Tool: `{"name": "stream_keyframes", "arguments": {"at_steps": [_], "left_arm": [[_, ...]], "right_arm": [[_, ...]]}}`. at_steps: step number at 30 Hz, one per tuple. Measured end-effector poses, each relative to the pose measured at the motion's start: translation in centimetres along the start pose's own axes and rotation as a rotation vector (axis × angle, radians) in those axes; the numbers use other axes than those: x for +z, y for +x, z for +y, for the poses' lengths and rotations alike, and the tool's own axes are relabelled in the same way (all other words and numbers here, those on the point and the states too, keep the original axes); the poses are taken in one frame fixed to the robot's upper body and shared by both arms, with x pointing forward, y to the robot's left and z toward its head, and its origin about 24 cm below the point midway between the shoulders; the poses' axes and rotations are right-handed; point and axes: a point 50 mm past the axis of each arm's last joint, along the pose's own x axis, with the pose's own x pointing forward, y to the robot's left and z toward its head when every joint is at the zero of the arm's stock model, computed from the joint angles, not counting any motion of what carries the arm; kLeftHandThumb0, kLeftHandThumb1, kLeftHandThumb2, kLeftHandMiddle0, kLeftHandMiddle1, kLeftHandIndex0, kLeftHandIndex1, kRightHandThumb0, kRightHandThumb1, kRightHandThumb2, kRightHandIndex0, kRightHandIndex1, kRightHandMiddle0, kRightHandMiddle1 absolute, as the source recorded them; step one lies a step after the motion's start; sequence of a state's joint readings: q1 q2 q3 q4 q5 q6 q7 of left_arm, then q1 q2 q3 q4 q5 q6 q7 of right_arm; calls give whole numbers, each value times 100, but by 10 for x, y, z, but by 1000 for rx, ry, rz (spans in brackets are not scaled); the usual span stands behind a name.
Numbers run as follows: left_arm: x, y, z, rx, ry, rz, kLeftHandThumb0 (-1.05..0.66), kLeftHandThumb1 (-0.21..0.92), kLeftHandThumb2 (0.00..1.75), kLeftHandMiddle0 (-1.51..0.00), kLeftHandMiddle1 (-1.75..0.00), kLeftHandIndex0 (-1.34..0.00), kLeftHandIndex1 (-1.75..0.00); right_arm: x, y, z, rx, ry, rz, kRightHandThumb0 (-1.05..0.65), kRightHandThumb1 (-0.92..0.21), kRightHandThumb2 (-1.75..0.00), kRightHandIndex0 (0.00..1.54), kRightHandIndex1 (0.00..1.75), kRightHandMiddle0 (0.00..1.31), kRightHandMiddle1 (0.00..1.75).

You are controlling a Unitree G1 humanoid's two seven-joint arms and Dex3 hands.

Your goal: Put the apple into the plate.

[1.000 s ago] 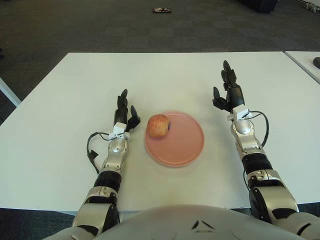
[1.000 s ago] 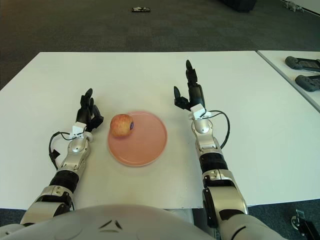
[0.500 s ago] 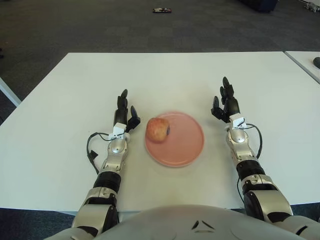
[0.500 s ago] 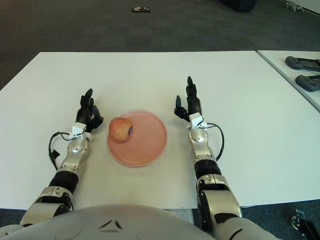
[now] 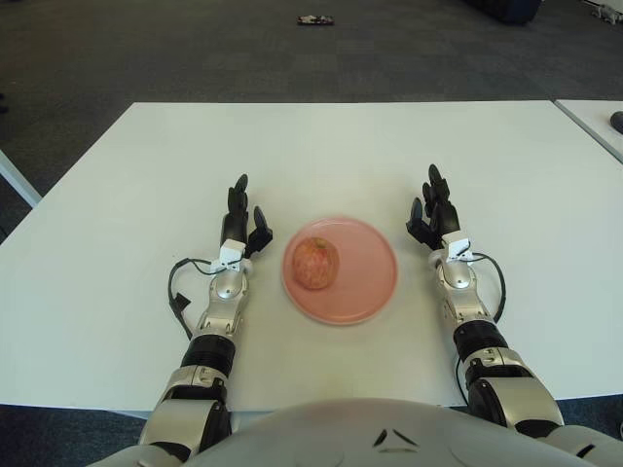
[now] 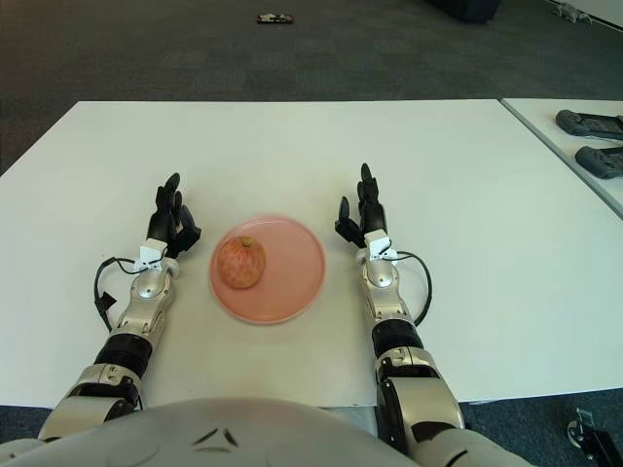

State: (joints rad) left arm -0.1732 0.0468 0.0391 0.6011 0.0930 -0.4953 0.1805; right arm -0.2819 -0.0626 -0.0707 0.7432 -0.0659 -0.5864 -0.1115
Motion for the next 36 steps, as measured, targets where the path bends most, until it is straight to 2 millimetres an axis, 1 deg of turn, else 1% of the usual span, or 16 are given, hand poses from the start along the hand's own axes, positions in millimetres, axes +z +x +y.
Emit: {"name": "stream_keyframes", "arguments": {"at_steps": [4, 22, 36], "left_arm": [[0, 0, 0, 0, 1, 2, -82, 92, 102, -19, -1, 0, -46], [-1, -1, 0, 0, 4, 5, -82, 92, 102, -20, -1, 0, -48], [0, -1, 0, 1, -3, 5, -81, 92, 101, -20, -1, 0, -48]], "right_arm": [[-5, -3, -3, -11, 7, 35, -75, -92, -97, 6, 3, 1, 1], [-6, 0, -7, -5, 32, 110, -76, -92, -96, 4, 1, 0, 2], [-4, -1, -11, -10, 27, 164, -72, -92, -85, 4, 1, 0, 0]]}}
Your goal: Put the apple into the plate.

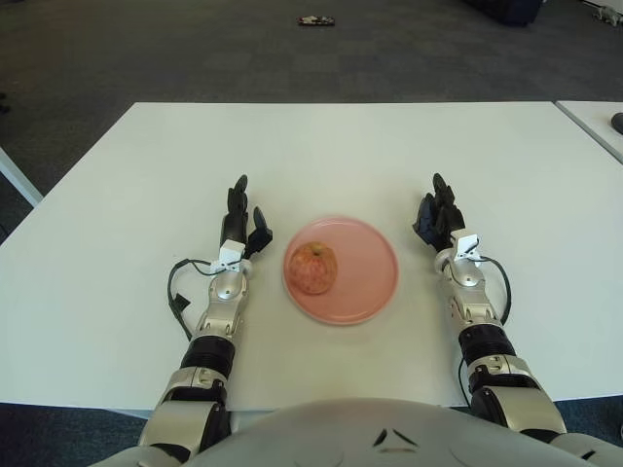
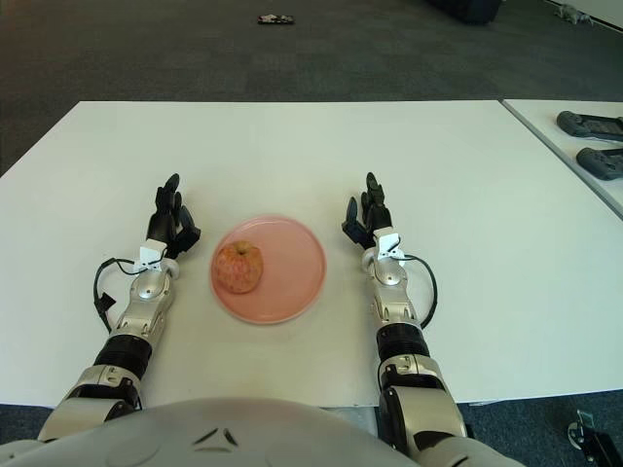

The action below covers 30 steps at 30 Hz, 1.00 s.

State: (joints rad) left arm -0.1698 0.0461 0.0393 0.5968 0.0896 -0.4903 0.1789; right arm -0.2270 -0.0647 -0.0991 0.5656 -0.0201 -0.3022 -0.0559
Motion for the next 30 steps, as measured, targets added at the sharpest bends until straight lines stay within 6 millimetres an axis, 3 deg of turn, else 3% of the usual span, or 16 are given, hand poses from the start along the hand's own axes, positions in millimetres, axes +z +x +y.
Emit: {"name": "stream_keyframes", "arguments": {"at_steps": [13, 30], "left_arm": [[0, 0, 0, 2, -1, 0, -81, 92, 101, -21, -1, 0, -48], [0, -1, 1, 1, -2, -10, -81, 92, 102, -20, -1, 0, -47]], "right_arm": [[3, -9, -2, -13, -19, 22, -70, -92, -80, 8, 3, 2, 2], [3, -14, 2, 45, -18, -6, -75, -92, -86, 7, 2, 0, 11]]}}
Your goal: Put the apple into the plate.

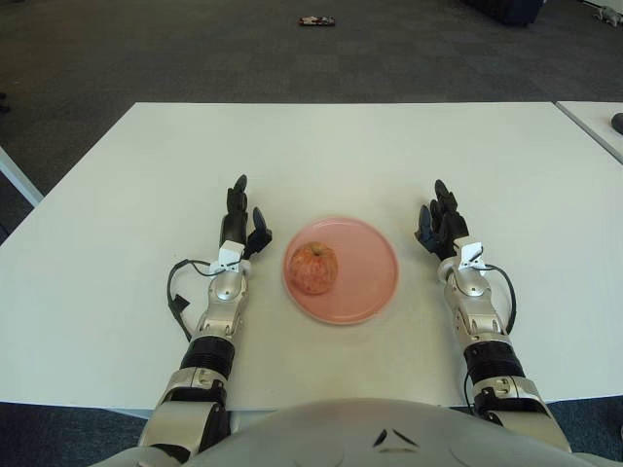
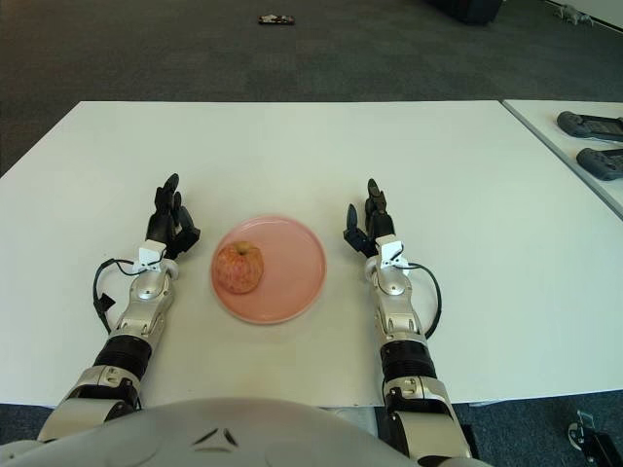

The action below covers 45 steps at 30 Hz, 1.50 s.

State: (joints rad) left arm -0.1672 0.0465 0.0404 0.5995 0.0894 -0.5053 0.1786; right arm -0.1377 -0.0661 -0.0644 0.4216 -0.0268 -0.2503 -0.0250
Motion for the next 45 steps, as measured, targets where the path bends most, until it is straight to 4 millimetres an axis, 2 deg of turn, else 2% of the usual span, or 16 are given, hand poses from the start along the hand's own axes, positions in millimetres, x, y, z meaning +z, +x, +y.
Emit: {"name": "stream_keyframes", "arguments": {"at_steps": [12, 45], "left_arm": [[0, 0, -1, 0, -5, 1, -81, 92, 101, -21, -2, 0, -49], [0, -1, -1, -1, -7, -2, -80, 92, 102, -20, -1, 0, -48]], "right_arm": [[-5, 2, 2, 22, 7, -30, -73, -92, -88, 9, 3, 0, 18], [-9, 4, 4, 47, 13, -94, -71, -92, -87, 11, 3, 0, 23]]}}
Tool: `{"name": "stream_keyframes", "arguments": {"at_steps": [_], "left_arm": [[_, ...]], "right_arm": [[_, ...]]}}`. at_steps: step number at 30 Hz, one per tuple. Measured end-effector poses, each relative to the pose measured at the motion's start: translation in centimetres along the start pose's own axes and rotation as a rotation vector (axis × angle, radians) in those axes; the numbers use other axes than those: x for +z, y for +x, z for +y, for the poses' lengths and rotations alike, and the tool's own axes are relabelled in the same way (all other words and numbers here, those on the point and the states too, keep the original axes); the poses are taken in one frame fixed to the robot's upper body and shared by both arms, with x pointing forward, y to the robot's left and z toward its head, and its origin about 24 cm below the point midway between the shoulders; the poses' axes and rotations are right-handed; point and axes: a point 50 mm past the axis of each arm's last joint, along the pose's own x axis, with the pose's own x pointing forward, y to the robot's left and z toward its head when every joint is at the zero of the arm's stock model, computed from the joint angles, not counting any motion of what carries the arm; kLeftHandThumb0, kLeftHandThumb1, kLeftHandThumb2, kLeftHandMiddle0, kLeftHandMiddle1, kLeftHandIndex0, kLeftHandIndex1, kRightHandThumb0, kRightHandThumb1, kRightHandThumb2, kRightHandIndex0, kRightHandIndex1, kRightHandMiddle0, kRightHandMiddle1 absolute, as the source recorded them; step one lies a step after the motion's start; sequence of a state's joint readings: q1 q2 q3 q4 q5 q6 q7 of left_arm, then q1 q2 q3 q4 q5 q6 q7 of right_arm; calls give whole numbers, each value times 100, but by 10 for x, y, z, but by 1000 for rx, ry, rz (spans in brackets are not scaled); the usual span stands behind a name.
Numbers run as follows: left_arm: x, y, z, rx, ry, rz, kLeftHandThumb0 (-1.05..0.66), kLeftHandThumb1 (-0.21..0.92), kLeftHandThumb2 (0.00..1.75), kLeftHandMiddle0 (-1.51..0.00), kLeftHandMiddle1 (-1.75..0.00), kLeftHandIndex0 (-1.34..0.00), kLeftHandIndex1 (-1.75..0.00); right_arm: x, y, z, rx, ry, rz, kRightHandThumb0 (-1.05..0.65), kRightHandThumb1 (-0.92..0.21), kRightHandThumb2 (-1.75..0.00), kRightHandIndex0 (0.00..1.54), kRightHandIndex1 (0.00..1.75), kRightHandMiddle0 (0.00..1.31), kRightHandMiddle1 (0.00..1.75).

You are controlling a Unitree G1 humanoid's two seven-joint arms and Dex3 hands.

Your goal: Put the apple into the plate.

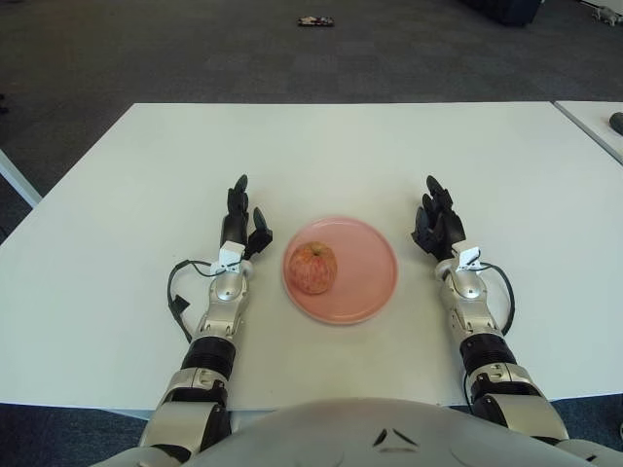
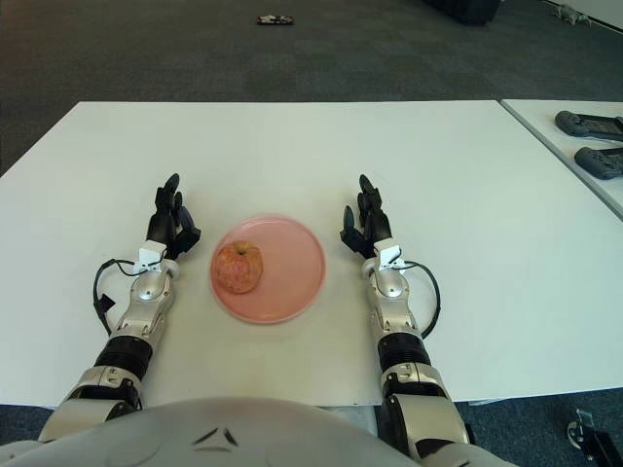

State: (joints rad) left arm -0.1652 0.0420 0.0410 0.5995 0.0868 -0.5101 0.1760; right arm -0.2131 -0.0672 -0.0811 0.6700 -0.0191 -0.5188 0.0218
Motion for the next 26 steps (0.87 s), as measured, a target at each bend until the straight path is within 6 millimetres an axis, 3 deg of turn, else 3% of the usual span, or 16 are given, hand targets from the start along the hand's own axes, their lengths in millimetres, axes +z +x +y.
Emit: {"name": "stream_keyframes", "arguments": {"at_steps": [26], "left_arm": [[0, 0, 0, -1, 1, 0, -80, 92, 102, -20, -1, 0, -47]], "right_arm": [[-1, 1, 0, 0, -2, 1, -70, -92, -86, 12, 4, 0, 23]]}}
